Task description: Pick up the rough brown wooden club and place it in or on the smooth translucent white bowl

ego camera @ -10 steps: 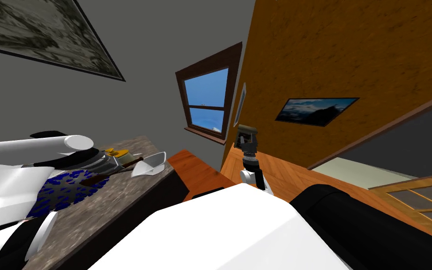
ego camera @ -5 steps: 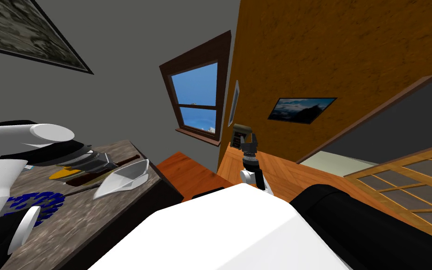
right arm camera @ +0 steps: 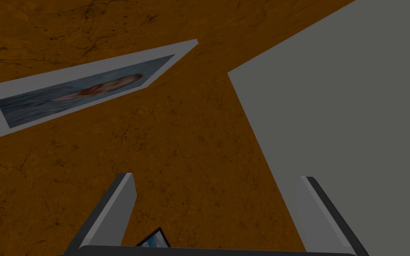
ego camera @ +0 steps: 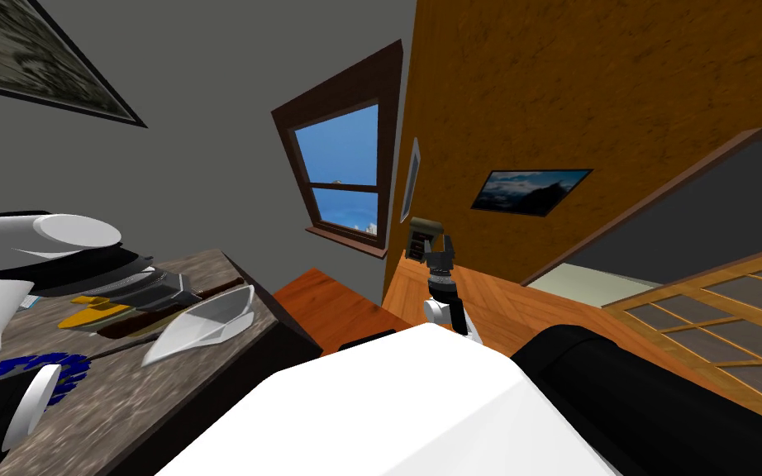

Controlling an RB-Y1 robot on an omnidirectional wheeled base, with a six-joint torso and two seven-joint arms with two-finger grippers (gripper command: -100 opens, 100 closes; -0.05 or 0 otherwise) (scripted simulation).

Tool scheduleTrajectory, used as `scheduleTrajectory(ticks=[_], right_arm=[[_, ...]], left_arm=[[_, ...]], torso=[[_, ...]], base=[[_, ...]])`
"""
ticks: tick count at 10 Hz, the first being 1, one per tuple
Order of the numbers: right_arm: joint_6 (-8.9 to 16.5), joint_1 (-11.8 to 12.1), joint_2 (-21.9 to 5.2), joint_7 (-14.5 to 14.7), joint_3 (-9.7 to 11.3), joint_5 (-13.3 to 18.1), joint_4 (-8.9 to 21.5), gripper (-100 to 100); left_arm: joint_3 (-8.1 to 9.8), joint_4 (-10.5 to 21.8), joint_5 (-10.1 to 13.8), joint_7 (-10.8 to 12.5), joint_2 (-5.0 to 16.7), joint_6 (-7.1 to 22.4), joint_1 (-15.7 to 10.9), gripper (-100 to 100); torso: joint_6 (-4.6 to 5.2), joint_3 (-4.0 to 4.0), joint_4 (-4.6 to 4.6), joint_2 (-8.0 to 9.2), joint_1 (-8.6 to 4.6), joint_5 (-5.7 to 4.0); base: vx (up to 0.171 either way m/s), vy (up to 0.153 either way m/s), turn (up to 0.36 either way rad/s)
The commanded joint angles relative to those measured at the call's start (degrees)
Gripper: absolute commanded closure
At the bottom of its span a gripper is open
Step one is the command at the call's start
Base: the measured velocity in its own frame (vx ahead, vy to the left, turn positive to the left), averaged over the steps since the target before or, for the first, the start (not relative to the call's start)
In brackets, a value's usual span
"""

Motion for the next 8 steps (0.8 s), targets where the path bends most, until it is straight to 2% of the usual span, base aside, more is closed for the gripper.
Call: scheduleTrajectory(ticks=[1,5,6,7,8], right_arm=[[0.0,0.0,0.0,0.0,0.0,0.0,0.0,0],[0.0,0.0,0.0,0.0,0.0,0.0,0.0,0],[0.0,0.0,0.0,0.0,0.0,0.0,0.0,0],[0.0,0.0,0.0,0.0,0.0,0.0,0.0,0],[0.0,0.0,0.0,0.0,0.0,0.0,0.0,0]], left_arm=[[0.0,0.0,0.0,0.0,0.0,0.0,0.0,-100],[0.0,0.0,0.0,0.0,0.0,0.0,0.0,-100],[0.0,0.0,0.0,0.0,0.0,0.0,0.0,0],[-0.62,1.5,1.6,-0.1,2.2,0.1,-0.3,-100],[-0.92,2.2,2.4,-0.2,3.4,0.1,-0.5,-100]], torso=[[0.0,0.0,0.0,0.0,0.0,0.0],[0.0,0.01,0.0,0.01,0.04,0.01],[0.0,0.01,0.0,0.01,0.04,0.01],[0.0,0.01,0.0,0.01,0.04,0.01],[0.02,0.01,0.01,0.01,0.01,0.0]], base=[[0.0,0.0,0.0],[0.0,0.0,0.0],[0.0,0.0,0.0],[0.0,-0.009,-0.081],[-0.003,-0.012,-0.086]])
